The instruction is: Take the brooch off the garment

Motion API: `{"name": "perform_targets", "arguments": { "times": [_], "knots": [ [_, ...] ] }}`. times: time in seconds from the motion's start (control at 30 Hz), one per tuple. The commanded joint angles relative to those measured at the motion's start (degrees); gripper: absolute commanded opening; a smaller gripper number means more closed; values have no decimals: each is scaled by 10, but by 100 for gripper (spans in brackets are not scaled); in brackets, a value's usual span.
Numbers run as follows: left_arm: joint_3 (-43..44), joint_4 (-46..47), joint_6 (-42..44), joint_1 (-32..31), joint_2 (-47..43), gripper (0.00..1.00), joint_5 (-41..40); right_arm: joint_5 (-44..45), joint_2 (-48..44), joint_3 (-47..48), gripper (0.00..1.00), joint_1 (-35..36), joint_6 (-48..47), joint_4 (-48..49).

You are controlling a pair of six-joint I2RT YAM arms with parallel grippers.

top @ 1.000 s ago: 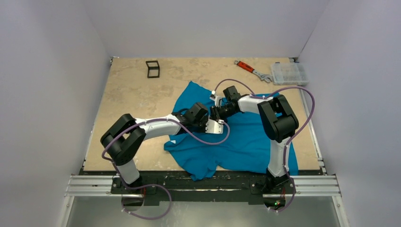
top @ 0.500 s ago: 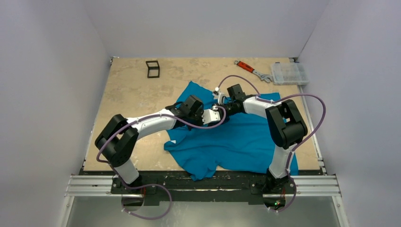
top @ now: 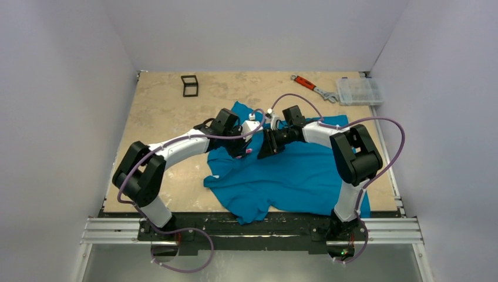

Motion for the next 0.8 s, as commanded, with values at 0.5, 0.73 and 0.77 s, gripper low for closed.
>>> {"name": "perform_targets", "arguments": {
  "times": [0.5,0.73,0.77],
  "knots": [
    [52,-2,-128,64,-14,0,159,31,-41,-36,34,-2,-71,15],
    [57,10,-144,70,-31,0,182,39,-31,-44,33,-1,-74,19],
    [59,11,-148,72,-33,0,187,39,-31,-46,33,0,-74,21]
  ]
}}
